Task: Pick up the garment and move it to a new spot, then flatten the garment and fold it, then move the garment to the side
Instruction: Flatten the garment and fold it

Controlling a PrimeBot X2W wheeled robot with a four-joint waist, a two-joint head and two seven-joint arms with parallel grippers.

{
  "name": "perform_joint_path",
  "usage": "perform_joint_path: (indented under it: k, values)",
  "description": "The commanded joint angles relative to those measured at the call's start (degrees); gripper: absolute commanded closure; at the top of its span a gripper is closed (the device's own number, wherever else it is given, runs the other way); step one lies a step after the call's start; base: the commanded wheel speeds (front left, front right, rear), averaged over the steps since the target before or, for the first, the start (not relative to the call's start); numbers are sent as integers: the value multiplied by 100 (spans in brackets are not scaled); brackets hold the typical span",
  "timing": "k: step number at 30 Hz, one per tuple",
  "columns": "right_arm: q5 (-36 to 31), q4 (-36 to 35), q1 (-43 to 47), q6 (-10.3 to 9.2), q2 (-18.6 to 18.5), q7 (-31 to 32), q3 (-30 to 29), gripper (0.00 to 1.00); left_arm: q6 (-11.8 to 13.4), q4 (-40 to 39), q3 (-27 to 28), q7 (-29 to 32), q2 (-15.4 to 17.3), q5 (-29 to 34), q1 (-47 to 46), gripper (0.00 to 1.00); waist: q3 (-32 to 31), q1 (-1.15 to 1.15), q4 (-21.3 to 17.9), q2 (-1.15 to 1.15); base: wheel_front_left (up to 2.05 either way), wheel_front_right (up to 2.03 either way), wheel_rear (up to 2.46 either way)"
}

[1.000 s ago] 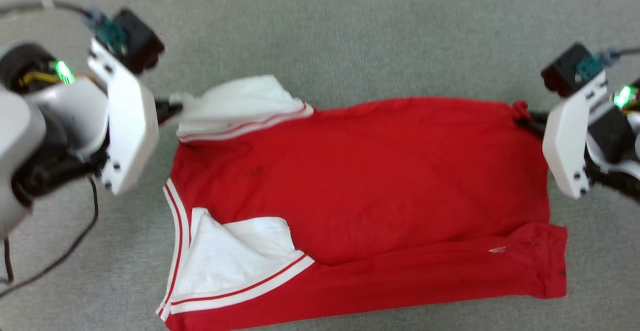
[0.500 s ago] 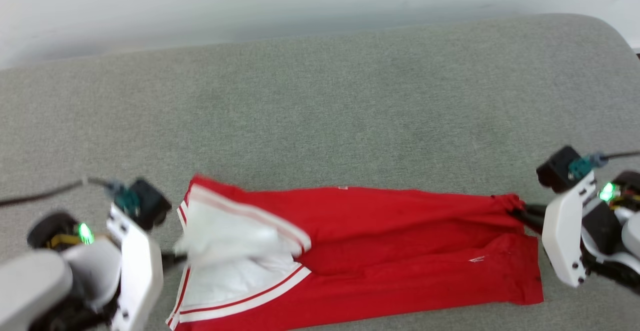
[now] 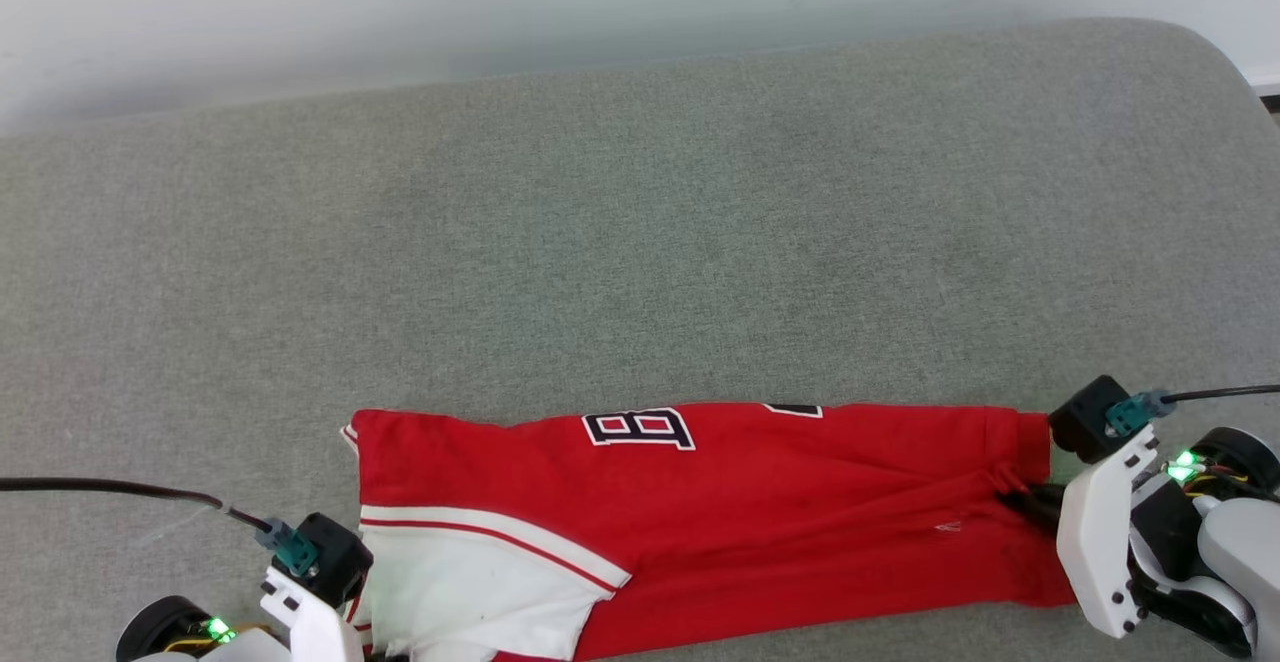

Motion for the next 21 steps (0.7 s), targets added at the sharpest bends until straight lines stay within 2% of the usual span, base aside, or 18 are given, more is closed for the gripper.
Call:
perform_joint_path:
  k: [1, 5, 10, 15, 21]
  values:
    - [-37, 112, 100, -8, 76, -128, -66, 0, 41, 57, 48, -128, -64, 19, 54, 0, -38, 0, 4, 0, 0, 0, 0]
    - [-127, 46, -1, -7, 5, -453, -225, 0, 197, 58, 160, -491, -42, 223, 17, 0, -167, 0, 9, 0, 0, 0, 0]
    - [-95, -338, 25, -7, -269, -733, -607, 0, 587, -168, 357, -1132, 70, 431, 143, 0, -329, 0, 2, 0, 0, 0, 0]
    - [4, -642, 270, -7, -561, -920, -1278, 0, 1289, -275, 671, -2006, 65, 693, 267, 0, -379, 0, 11, 0, 0, 0, 0]
    - [322, -474, 730, -7, -614, -891, -2142, 0, 2141, -128, 1054, -3025, -168, 904, 488, 0, -328, 0, 31, 0, 0, 0, 0]
